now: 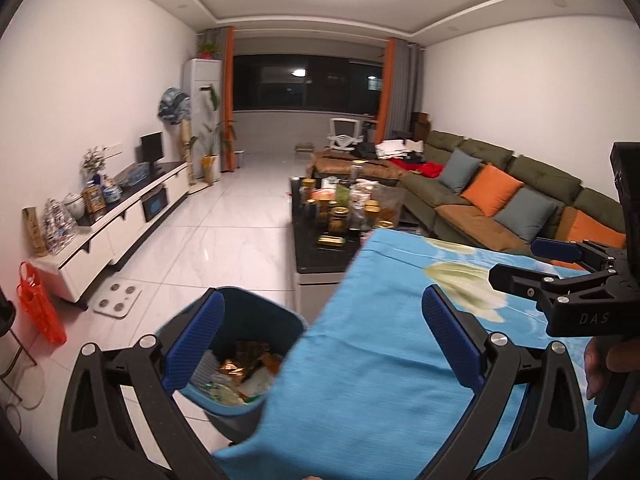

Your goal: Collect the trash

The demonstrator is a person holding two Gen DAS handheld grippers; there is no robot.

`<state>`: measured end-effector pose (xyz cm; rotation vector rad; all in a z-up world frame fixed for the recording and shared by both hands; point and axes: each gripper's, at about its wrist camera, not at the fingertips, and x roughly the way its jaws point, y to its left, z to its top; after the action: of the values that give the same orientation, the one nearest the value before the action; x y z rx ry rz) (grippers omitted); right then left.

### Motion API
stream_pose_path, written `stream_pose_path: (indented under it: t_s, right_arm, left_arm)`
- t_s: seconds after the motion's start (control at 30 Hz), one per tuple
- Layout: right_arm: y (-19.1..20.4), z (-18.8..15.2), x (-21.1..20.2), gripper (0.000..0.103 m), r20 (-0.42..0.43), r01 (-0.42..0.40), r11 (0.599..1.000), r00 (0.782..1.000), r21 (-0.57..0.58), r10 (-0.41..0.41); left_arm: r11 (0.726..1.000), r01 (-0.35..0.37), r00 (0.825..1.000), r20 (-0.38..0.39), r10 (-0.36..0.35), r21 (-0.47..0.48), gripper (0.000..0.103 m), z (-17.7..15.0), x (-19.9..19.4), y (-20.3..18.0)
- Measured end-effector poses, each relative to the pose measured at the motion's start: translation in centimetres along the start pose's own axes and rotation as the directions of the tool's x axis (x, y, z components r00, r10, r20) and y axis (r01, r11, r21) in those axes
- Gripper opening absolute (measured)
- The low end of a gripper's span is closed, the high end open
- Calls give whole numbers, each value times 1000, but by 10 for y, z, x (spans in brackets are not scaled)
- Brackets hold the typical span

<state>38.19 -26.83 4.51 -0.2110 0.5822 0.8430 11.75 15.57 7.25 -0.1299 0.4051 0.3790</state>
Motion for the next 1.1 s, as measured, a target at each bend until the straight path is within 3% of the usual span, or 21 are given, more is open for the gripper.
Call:
stream_pose_path:
  t_s: [0.4, 0.6, 1.1]
  right_arm:
    - [-56, -61, -70, 96, 63, 177, 979, 981, 104, -184]
    - [-73, -98, -103, 96, 84, 273, 948, 954, 162, -289]
    - [-80, -175, -164, 96, 95, 395, 855, 889, 337, -448]
  left_arm:
    - [986, 148, 989, -29, -146, 76, 97, -23, -19, -79]
    - [976, 194, 981, -52, -189, 96, 97, -36, -21, -106]
    - [941, 304, 952, -98, -292, 149, 97, -62, -35, -146]
